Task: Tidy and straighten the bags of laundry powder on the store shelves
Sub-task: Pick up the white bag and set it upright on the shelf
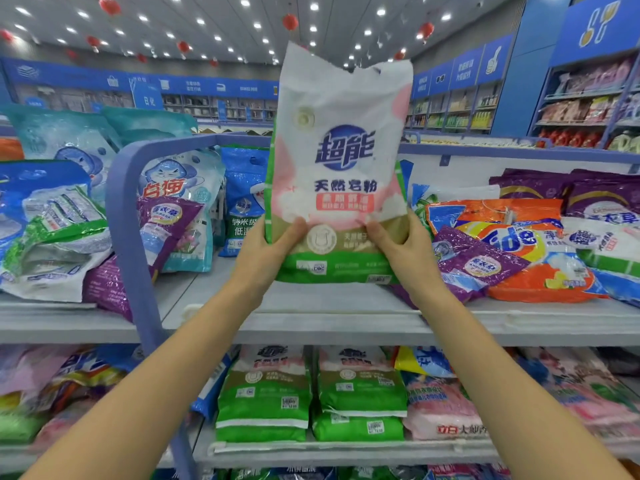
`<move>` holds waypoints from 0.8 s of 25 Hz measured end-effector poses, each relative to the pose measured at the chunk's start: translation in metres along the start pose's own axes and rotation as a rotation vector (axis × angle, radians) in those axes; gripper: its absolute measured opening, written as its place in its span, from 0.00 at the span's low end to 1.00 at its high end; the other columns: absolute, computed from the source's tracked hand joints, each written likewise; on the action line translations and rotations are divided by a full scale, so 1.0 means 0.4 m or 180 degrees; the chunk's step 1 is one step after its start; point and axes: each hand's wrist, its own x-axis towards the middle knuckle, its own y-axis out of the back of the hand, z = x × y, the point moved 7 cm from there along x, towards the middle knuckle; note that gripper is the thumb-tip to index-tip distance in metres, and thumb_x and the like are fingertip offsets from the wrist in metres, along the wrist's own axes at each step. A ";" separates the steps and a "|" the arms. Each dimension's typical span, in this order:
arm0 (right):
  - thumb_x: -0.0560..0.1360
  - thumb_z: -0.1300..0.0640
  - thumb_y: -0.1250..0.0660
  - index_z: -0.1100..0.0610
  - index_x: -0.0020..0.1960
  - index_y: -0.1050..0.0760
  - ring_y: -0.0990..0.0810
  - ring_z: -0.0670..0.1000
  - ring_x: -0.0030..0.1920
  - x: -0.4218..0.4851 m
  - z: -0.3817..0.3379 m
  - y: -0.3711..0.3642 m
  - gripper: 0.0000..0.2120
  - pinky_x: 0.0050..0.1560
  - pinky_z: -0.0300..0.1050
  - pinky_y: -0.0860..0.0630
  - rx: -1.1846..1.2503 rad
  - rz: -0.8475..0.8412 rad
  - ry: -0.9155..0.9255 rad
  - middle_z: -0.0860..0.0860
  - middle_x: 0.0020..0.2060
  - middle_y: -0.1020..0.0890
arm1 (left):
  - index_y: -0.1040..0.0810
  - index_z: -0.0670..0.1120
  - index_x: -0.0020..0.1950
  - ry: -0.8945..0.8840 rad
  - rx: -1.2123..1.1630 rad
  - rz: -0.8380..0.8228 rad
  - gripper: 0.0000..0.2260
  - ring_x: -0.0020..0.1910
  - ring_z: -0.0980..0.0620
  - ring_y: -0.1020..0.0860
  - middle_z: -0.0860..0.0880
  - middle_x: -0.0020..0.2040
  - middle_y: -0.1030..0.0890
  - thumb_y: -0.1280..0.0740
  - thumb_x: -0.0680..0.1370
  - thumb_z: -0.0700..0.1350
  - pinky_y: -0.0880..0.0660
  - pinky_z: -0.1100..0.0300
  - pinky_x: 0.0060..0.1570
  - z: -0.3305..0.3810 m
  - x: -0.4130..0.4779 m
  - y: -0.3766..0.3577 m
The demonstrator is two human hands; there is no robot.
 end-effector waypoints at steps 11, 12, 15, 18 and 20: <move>0.63 0.35 0.35 0.44 0.56 0.33 0.24 0.33 0.47 -0.414 0.051 0.063 0.26 0.45 0.28 0.30 -0.0019 -0.0477 -0.0469 0.35 0.48 0.24 | 0.26 0.60 0.55 0.0315 -0.0018 0.0694 0.21 0.55 0.51 0.20 0.53 0.56 0.19 0.31 0.64 0.62 0.26 0.53 0.55 -0.105 -0.457 -0.043; 0.63 0.35 0.35 0.44 0.57 0.33 0.24 0.30 0.47 -0.475 0.076 0.071 0.26 0.43 0.26 0.30 -0.0032 -0.0607 -0.0568 0.34 0.47 0.24 | 0.27 0.59 0.58 0.0477 0.0037 0.0732 0.24 0.55 0.52 0.20 0.53 0.56 0.19 0.32 0.63 0.63 0.26 0.53 0.55 -0.144 -0.528 -0.050; 0.65 0.36 0.35 0.47 0.61 0.32 0.24 0.32 0.49 -0.664 0.177 0.080 0.28 0.47 0.30 0.29 -0.0145 -0.0988 -0.0991 0.38 0.50 0.22 | 0.29 0.56 0.64 0.1094 0.0105 0.0905 0.31 0.58 0.49 0.22 0.52 0.60 0.21 0.31 0.63 0.65 0.27 0.48 0.60 -0.288 -0.735 -0.057; 0.65 0.35 0.35 0.47 0.59 0.32 0.22 0.44 0.54 -0.806 0.281 0.085 0.27 0.55 0.44 0.27 -0.0294 -0.1209 -0.1488 0.42 0.53 0.21 | 0.25 0.55 0.52 0.1556 0.0069 0.1063 0.10 0.51 0.50 0.20 0.52 0.51 0.18 0.30 0.72 0.52 0.25 0.54 0.53 -0.392 -0.871 -0.074; 0.68 0.39 0.33 0.48 0.58 0.32 0.23 0.46 0.54 -0.852 0.335 0.089 0.22 0.53 0.43 0.28 -0.0297 -0.1255 -0.1756 0.44 0.52 0.22 | 0.25 0.54 0.51 0.1807 0.0038 0.1081 0.06 0.49 0.53 0.20 0.50 0.52 0.19 0.32 0.75 0.48 0.25 0.56 0.49 -0.444 -0.907 -0.092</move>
